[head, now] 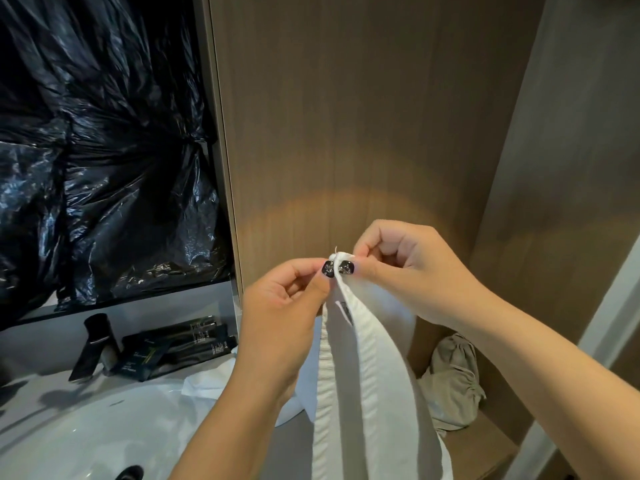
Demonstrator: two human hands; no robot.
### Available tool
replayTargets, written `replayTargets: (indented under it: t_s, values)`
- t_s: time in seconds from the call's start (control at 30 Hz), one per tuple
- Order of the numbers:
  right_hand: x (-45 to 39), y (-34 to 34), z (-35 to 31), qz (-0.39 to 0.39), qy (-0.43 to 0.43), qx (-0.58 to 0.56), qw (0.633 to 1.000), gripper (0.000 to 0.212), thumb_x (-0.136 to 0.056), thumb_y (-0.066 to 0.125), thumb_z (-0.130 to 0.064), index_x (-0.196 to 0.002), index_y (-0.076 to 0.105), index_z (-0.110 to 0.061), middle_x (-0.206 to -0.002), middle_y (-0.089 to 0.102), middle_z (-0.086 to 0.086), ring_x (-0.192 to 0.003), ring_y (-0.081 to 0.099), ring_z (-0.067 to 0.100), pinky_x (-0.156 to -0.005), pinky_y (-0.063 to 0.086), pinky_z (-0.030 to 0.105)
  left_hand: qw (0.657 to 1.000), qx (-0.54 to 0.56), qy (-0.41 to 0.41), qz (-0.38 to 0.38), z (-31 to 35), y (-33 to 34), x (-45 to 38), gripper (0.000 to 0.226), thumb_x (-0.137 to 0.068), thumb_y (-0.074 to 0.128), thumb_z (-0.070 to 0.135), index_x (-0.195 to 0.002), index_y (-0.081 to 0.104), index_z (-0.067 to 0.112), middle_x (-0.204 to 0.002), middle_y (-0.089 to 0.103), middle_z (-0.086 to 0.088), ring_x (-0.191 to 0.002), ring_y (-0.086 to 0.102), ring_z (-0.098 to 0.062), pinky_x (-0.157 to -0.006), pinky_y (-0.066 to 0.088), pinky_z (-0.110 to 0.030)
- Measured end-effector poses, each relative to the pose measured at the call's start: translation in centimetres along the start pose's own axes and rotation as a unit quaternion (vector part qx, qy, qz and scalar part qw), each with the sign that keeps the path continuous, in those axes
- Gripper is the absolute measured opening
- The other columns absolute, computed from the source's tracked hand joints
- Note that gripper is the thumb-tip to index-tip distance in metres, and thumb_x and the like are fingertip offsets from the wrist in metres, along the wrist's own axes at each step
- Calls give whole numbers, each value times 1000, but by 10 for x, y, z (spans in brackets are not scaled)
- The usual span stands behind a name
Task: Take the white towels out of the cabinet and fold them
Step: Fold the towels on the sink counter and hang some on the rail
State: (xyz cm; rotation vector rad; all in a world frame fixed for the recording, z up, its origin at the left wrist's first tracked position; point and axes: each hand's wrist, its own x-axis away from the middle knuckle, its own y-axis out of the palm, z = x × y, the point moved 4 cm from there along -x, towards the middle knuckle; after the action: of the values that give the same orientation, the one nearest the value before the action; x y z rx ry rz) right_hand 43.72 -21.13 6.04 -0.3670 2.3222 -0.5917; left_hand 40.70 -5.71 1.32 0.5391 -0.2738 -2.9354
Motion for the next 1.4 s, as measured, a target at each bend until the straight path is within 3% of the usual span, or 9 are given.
replayTargets:
  t_s: [0.13,0.23,0.4,0.53,0.63,0.73,0.93,1.2,1.4]
  values:
    - [-4,-7,-8,20,-22,85,996,16,-84,72,-34,-91,66,-20,-66,60,-4,-57,52,16,-50,39,18,1000,-9,21,-18,10,3,-2,22,-91,65,4,-86,78,20,-79,76,-2,-72,69,-12,-70,59,-23]
    - [-5,-10,-7,13,-5,138,990,33,-87,61,-48,-109,68,-25,-71,62,-8,-64,56,11,-54,42,17,998,-8,40,-42,16,4,-1,32,-89,60,-9,-91,77,18,-84,77,0,-78,72,-11,-71,58,-20]
    - [-6,-12,5,-16,32,156,987,30,-89,54,-55,-90,63,-26,-80,64,-8,-74,58,16,-62,48,31,997,-6,51,-59,13,10,4,42,-83,58,-19,-102,72,15,-95,77,3,-92,72,-10,-77,54,-15]
    - [-12,-10,13,-94,75,151,981,26,-93,49,-54,-112,55,-37,-104,60,-23,-98,58,3,-85,54,29,999,32,33,-24,5,10,1,40,-82,56,-23,-102,50,11,-91,76,-1,-89,72,-13,-74,55,-16]
    - [-15,-8,9,-119,72,166,976,35,-91,43,-61,-97,58,-29,-92,63,-7,-82,59,14,-73,51,36,998,34,44,-4,2,8,0,39,-81,55,-26,-96,46,10,-90,76,-5,-86,73,-14,-74,56,-17]
    - [-18,-4,14,-116,74,227,964,28,-98,43,-51,-94,53,-25,-82,59,-4,-67,50,11,-59,41,26,999,39,25,7,-5,7,-2,38,-81,58,-24,-94,47,9,-87,74,-11,-83,73,-14,-72,57,-18]
    - [-15,18,27,-177,77,182,964,17,-103,44,-38,-102,57,-26,-96,64,3,-82,57,19,-73,46,37,999,-3,-17,52,-23,-4,0,38,-80,62,-20,-96,46,10,-95,69,-6,-73,72,-8,-60,52,-13]
    - [-12,36,42,-72,1,171,983,17,-100,53,-27,-91,62,-16,-86,61,-7,-76,54,9,-64,42,21,990,-84,0,115,-47,-20,3,25,-82,66,-7,-92,59,16,-87,66,7,-69,65,0,-59,47,-11]
    - [-32,10,37,87,-38,132,987,13,-97,55,-15,-86,60,-15,-85,58,-11,-80,54,2,-68,37,9,993,-107,1,44,-80,-19,11,31,-85,63,-7,-86,71,22,-91,72,17,-80,66,-1,-76,50,-19]
